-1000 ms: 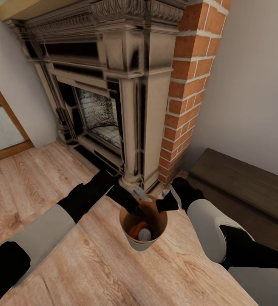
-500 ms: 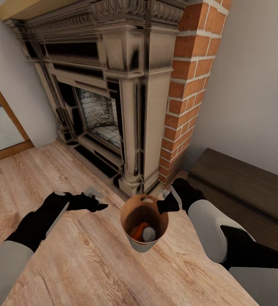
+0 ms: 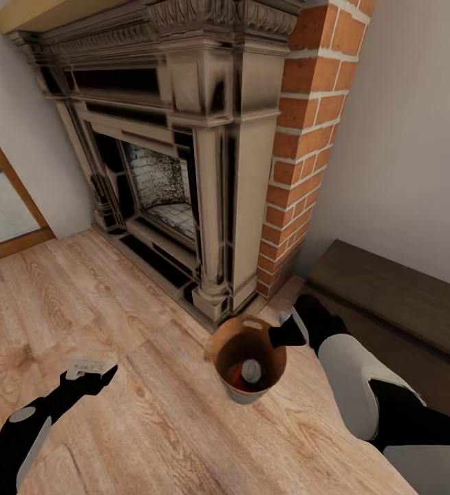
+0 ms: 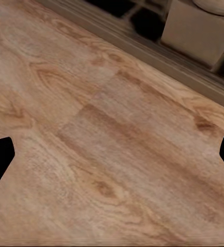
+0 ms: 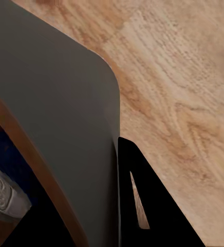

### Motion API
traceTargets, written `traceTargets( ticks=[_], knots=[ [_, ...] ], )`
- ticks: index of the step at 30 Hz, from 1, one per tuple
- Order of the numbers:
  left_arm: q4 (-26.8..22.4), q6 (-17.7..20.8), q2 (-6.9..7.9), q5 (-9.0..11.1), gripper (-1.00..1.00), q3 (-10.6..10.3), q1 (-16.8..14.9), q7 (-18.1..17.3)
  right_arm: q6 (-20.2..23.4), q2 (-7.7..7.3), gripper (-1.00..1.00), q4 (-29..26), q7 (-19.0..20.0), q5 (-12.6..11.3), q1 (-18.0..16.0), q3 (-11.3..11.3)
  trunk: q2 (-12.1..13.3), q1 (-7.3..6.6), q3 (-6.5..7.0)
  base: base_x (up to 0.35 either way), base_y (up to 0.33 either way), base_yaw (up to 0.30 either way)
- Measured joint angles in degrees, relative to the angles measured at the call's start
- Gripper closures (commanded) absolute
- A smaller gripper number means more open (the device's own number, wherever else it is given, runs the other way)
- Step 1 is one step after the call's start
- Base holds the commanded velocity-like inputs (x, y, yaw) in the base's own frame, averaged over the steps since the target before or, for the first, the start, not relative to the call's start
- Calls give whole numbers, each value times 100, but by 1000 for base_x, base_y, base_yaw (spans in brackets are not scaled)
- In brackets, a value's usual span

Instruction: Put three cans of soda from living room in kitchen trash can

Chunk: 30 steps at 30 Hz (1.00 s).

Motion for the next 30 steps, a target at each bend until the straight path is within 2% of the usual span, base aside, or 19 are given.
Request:
traceTargets(
  ticks=[1, 3, 6, 7, 12, 16, 20, 24, 30],
  knots=[
    [5, -8, -4, 1, -100, 1, 8, 1, -66, -22, 100, -35, -10, 210, 46, 31, 0, 0, 0, 0, 0, 0],
    [-2, -22, -48, -4, -100, -4, 26, 5, -177, -67, 100, -99, -15, 392, 164, 47, 0, 0, 0, 0, 0, 0],
    [-41, -27, -192, -26, -100, -9, 37, 3, -339, -116, 100, -136, 57, 49, 393, 10, 0, 0, -3, 0, 0, 18],
    [-52, -27, -268, -35, -100, -14, 40, 4, -523, -123, 100, -155, 67, -56, 498, -1, 0, 0, -5, 0, 0, 73],
    [-44, -28, -387, -60, -100, -19, 44, 19, -878, -98, 100, -153, 54, 158, 653, 50, 0, 0, -16, 0, 0, 142],
    [-16, -27, -417, -60, -100, -25, 44, 22, -947, -84, 100, -150, 85, -15, 691, 37, 0, 0, -26, 0, 0, 211],
    [-7, -28, -460, -59, -100, -28, 45, 21, -1003, -75, 100, -125, 87, 75, 708, 48, 0, 0, -29, 0, 0, 235],
    [-1, -28, -488, -66, -100, -26, 45, 25, -1012, -71, 100, -117, 101, 9, 716, 38, 0, 0, -30, 0, 0, 243],
    [3, -27, -501, -63, -100, -22, 45, 23, -1034, -68, 100, -106, 101, 54, 722, 43, 0, 0, -30, 0, 0, 246]
  ],
)
